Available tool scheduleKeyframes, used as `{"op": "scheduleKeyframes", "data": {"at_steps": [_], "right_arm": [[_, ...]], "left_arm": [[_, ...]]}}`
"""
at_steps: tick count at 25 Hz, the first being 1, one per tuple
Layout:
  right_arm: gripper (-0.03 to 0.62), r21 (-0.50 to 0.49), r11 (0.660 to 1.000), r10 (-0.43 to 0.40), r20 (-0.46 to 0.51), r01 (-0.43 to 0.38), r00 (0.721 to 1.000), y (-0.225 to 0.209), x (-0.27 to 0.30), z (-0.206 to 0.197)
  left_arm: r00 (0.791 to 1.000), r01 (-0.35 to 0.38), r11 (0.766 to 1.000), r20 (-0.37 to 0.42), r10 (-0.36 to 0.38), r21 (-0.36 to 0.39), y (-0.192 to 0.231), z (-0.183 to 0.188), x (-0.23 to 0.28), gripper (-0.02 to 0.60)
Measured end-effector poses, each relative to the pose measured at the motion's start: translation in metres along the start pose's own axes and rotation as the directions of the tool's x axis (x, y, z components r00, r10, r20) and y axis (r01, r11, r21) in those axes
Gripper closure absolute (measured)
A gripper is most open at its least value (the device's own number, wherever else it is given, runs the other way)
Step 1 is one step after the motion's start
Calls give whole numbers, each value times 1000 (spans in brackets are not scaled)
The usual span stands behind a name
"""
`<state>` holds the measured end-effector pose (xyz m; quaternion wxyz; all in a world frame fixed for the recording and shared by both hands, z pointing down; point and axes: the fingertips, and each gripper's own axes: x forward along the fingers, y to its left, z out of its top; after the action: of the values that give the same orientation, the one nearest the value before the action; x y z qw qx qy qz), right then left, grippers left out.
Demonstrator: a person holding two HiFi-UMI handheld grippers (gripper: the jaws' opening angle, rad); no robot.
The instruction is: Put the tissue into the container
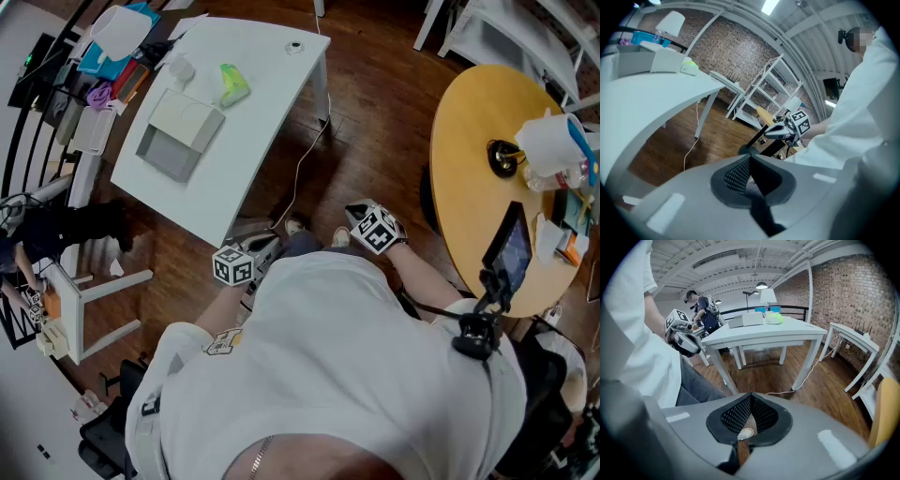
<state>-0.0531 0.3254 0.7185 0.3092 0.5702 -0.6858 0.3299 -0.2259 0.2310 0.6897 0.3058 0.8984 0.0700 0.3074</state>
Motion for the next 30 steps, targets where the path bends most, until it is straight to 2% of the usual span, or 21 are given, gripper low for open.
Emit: {"op": "scheduleKeyframes", "data": {"at_steps": [4,7,12,15,17,21,26,28,30], "right_arm": [[594,6,1000,-13,35,13,999,-29,12,33],[594,-9,999,-32,59,33,998,-60,21,71],[594,-72,997,-34,83,40,996,-110,37,143],[594,-120,991,-43,103,55,994,-142,51,191],[594,-145,988,-42,113,59,993,-156,57,220],[594,-206,978,-6,125,32,992,-166,68,271],[594,-292,956,38,149,8,988,-180,87,331],[594,-324,946,63,153,-10,986,-187,94,352],[594,-365,930,101,149,-40,984,-194,104,372]], "left_arm": [[997,1,999,83,-4,32,21,66,13,578],[985,-11,999,173,3,45,45,130,23,578],[946,-39,999,322,25,37,84,241,33,578],[920,-102,994,377,110,-40,116,289,37,578],[901,-152,983,395,179,-100,130,308,37,578],[861,-250,955,413,295,-161,150,335,32,578],[809,-349,918,435,396,-187,175,369,27,578],[789,-378,903,440,429,-204,183,380,27,547],[759,-438,871,429,491,-223,194,386,26,466]]}}
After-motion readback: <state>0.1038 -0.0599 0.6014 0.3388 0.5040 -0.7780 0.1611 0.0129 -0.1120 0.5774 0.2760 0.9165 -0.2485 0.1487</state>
